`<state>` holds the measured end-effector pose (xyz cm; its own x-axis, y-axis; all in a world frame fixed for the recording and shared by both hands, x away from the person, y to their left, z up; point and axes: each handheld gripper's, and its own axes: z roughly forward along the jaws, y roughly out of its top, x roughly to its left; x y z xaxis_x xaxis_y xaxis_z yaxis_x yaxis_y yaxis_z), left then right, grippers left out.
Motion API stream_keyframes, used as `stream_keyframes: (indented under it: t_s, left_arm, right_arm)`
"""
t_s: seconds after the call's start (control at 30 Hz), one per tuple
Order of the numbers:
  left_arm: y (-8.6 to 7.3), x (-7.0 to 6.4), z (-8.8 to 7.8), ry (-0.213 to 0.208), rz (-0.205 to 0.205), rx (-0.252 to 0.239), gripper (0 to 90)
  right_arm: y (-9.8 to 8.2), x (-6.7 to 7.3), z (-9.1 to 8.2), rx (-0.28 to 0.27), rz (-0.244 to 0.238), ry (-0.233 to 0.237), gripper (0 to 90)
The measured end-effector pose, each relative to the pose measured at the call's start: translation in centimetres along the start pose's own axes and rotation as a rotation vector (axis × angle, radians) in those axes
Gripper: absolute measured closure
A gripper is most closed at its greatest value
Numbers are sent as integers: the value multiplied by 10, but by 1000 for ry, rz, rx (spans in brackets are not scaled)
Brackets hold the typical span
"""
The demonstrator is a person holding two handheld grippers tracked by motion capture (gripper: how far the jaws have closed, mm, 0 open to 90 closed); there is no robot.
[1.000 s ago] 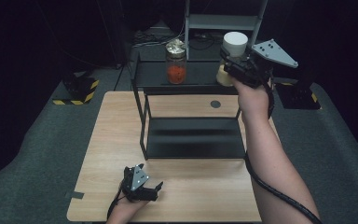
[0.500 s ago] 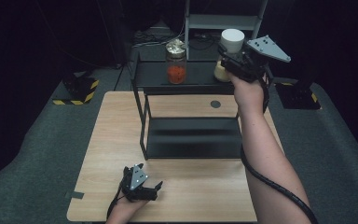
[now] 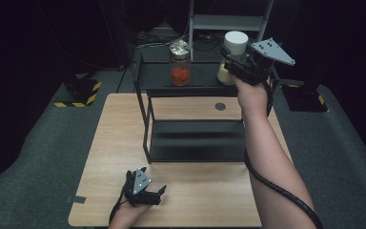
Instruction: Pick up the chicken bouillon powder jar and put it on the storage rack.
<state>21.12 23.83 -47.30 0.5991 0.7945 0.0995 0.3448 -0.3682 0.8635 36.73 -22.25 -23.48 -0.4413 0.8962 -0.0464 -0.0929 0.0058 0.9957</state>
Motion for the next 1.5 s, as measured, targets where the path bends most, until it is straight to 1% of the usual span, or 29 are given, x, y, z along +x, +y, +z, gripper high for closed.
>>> stream_keyframes:
  t_s: [0.1,0.27,0.53,0.6,0.67,0.8,0.9,1.0,1.1,1.33,1.43,1.5]
  left_arm:
    - [0,0,0,-1,2,0,9]
    - [0,0,0,-1,1,-1,9]
    - [-1,1,0,-2,-5,-3,9]
    - [-1,1,0,-1,-5,-3,9]
    - [0,1,0,-2,-3,-2,9]
    - [0,1,0,-2,-2,0,9]
    - [0,1,0,-1,-1,0,9]
    - [0,0,0,0,0,0,9]
    - [0,0,0,0,2,1,9]
    - [1,-1,0,2,8,3,9]
    - [1,-2,1,3,11,5,9]
    - [2,-2,1,4,14,8,9]
  right_arm:
    - [-2,0,0,-5,6,-1,336]
    - [-4,0,0,-13,-3,-4,333]
    - [-1,-1,0,0,-6,-1,324]
    - [1,-1,0,8,-11,1,294]
    - [3,-2,0,15,-4,3,231]
    - [7,-3,-1,27,7,3,161]
    - [9,1,-2,36,6,-9,46]
    - [8,1,-5,31,10,-2,4]
    - [7,1,-10,29,10,8,0]
    - [6,2,-23,21,16,12,0]
    - [5,1,-29,15,25,26,0]
    - [4,3,-33,15,21,29,0]
